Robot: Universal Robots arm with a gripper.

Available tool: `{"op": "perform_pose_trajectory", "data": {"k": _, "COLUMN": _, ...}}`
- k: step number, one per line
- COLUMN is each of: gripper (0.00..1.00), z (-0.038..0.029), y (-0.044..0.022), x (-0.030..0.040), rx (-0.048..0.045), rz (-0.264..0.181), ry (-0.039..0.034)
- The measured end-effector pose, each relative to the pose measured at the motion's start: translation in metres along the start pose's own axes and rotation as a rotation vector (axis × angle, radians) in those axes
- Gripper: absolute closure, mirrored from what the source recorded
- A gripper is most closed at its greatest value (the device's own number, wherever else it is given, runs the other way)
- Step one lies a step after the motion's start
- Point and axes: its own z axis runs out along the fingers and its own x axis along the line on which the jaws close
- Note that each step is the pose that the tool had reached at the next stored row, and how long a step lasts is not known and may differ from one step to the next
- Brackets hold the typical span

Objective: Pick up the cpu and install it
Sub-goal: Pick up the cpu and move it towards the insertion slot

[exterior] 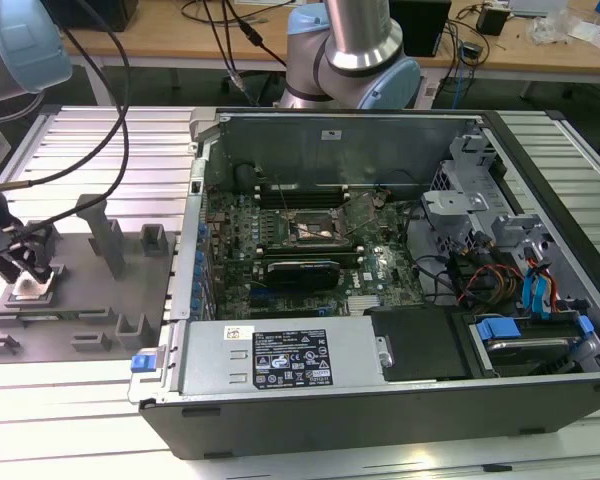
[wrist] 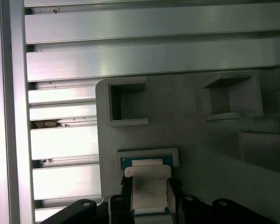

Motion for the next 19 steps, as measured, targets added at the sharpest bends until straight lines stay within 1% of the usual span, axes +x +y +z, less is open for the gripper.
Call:
{"op": "perform_pose_trajectory", "data": {"k": 1, "gripper": 0.52, "z": 0.0, "y": 0.0, "x": 0.0, "rx": 0.0, "rz": 0.0, "ry": 0.0}}
{"op": "perform_pose_trajectory", "data": {"k": 2, "gripper": 0.4, "z": 0.0, "y": 0.0, "x": 0.0, "rx": 0.0, "rz": 0.0, "ry": 0.0}}
{"op": "perform_pose_trajectory", "data": {"k": 6, "gripper": 0.4, "z": 0.0001, "y": 0.0, "x": 0.0, "rx": 0.0, "rz": 0.0, "ry": 0.0}}
{"op": "perform_pose_trajectory", "data": {"k": 12, "gripper": 0.4, "z": 0.0046, "y": -0.0002, "x": 0.0001, "rx": -0.0002, "rz": 0.0, "ry": -0.0001}}
{"op": "perform_pose_trajectory", "data": {"k": 15, "gripper": 0.4, "z": 0.008, "y": -0.0004, "x": 0.0003, "rx": -0.0001, "rz": 0.0, "ry": 0.0}}
{"op": "perform_pose_trajectory", "data": {"k": 19, "gripper": 0.4, "z": 0.0104, "y": -0.0005, "x": 0.0004, "rx": -0.0001, "rz": 0.0, "ry": 0.0001}}
